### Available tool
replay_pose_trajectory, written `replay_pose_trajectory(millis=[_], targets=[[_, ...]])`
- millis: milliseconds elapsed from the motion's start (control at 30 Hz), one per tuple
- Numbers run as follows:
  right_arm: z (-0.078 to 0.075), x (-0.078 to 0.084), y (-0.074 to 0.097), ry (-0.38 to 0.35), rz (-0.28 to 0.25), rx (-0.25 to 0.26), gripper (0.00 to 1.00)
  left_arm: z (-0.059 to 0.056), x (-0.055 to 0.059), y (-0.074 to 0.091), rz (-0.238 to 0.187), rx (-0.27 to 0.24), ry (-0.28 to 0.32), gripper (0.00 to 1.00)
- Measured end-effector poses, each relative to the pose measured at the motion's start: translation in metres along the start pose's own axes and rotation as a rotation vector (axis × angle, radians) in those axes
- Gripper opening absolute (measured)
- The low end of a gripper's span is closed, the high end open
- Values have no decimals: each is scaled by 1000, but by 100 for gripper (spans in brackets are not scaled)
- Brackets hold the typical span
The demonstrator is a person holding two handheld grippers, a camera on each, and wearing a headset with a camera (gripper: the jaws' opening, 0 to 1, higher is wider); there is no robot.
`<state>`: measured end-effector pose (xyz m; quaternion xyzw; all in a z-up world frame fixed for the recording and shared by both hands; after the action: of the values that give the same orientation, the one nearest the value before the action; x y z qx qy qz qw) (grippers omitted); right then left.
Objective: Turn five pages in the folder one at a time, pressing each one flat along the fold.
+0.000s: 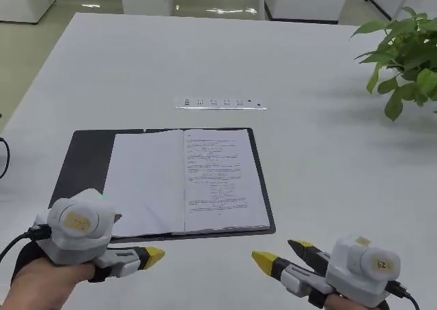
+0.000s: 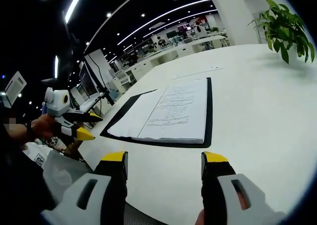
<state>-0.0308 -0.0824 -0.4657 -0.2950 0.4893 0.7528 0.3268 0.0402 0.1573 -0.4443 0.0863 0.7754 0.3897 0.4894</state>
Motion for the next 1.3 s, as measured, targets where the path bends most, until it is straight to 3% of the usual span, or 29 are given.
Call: replay_pose_trajectory(millis=[133, 433, 733, 1000, 1167, 1300], targets=[[-4, 1, 0, -11, 3, -2, 59, -1, -4, -8, 24, 33, -37, 66], [-13, 5, 5, -53, -11, -15, 60, -9, -16, -21, 28, 117, -37, 64], [-16, 9, 8, -77, 1, -34, 58, -11, -37, -42, 35, 127, -77, 63], [-18, 11, 9, -98, 2, -54, 59, -24, -50, -74, 41, 160, -85, 60], [-19, 16, 7, -96, 31, -64, 59, -31, -55, -86, 49, 170, -102, 59], [-19, 17, 6, -101, 35, -67, 60, -36, -66, -95, 23, 161, -98, 58]])
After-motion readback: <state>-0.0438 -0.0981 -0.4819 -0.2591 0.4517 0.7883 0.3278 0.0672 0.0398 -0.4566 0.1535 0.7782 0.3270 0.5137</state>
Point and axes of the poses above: the centre of the closed fingertips' face, and the gripper's own axes: y roughly backward along the fingers, z roughly to its left, x roughly out of its underside, the point moved 3 cm from there along y, roughly backward along the fingers, and after that the axes turned 8 degrees about x, right-handed, at the moved point
